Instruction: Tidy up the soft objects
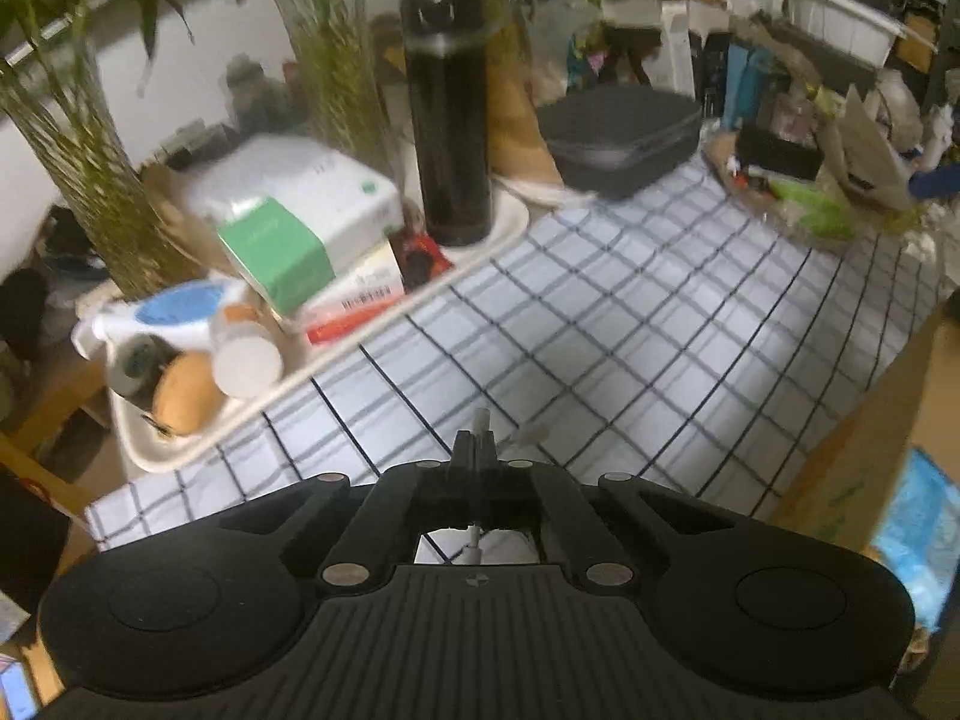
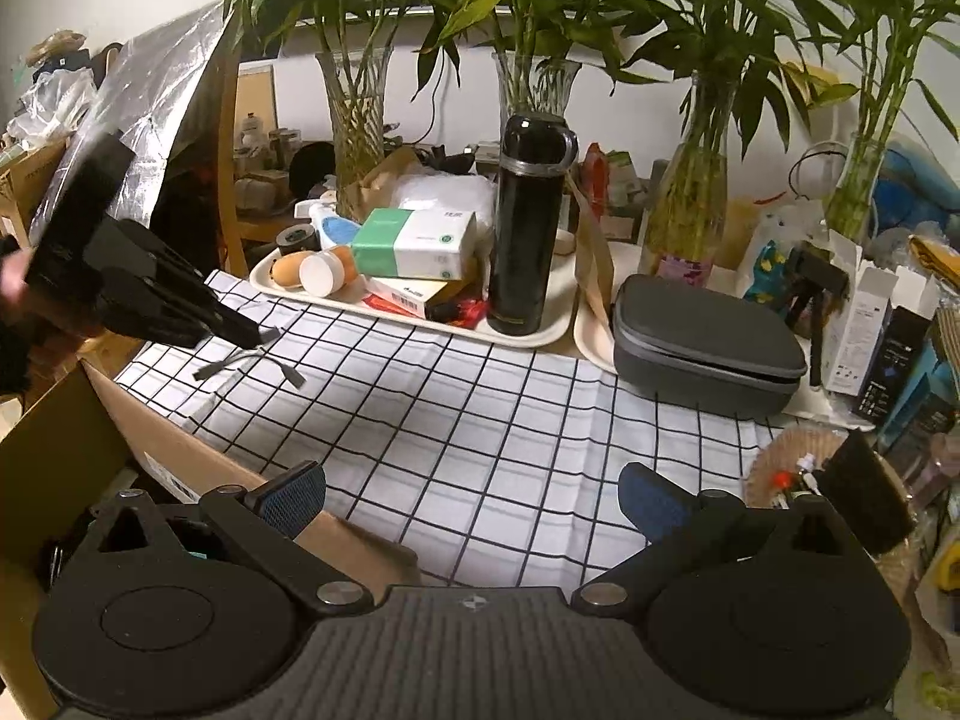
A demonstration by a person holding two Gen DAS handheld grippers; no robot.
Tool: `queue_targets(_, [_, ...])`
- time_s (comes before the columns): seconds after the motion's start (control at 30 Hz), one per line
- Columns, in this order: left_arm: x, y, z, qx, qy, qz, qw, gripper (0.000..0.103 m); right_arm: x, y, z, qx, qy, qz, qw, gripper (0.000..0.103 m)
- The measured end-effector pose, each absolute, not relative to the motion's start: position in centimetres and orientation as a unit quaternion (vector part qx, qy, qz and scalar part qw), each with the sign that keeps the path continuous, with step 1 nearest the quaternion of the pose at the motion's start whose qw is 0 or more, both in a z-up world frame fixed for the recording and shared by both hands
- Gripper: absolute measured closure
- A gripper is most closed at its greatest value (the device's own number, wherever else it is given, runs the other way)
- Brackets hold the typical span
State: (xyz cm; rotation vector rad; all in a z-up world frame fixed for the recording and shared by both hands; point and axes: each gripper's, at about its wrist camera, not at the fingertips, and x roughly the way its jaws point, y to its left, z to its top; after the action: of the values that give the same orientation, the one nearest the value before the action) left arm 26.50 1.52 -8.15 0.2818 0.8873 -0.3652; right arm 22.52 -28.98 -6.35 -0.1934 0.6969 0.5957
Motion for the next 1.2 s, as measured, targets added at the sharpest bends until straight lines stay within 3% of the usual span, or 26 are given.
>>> queue_targets(0.27, [23.7, 0.3, -2.9, 0.150, 0.391, -0.181, 0.890, 0.103, 22.0, -28.9, -6.1, -0.091, 0.329, 0.287, 0.895, 0.000])
queue_targets(0.47, [24.5, 1.2, -3.5, 0.129, 0.402, -0.160, 0.892, 0.099, 21.3, -28.5, -5.9, -0.099, 0.320, 0.299, 0.894, 0.000])
queue_targets(0.5, [25.2, 1.6, -4.2, 0.117, 0.417, -0.161, 0.887, 0.093, 21.2, -28.5, -5.9, -0.101, 0.318, 0.300, 0.894, 0.000])
queue_targets(0.53, [25.9, 2.0, -5.1, 0.102, 0.434, -0.156, 0.882, 0.076, 21.1, -28.5, -5.9, -0.103, 0.318, 0.301, 0.893, 0.000])
queue_targets(0.6, [27.6, 2.6, -7.5, 0.080, 0.469, -0.150, 0.867, 0.052, 21.2, -28.5, -5.9, -0.103, 0.317, 0.300, 0.894, 0.000])
queue_targets(0.87, [31.3, 3.9, -16.8, 0.047, 0.552, -0.124, 0.823, 0.054, 21.6, -29.2, -6.0, -0.092, 0.322, 0.291, 0.896, 0.000])
queue_targets(0.9, [31.3, 3.8, -17.3, 0.050, 0.552, -0.123, 0.823, 0.056, 21.7, -29.3, -6.1, -0.092, 0.323, 0.291, 0.896, 0.000])
queue_targets(1.03, [31.3, 3.0, -18.8, 0.076, 0.552, -0.112, 0.823, 0.089, 21.7, -29.5, -6.2, -0.095, 0.324, 0.287, 0.897, 0.000])
queue_targets(1.2, [30.8, 2.6, -19.1, 0.103, 0.540, -0.105, 0.829, 0.098, 21.8, -29.6, -6.1, -0.091, 0.325, 0.287, 0.897, 0.000])
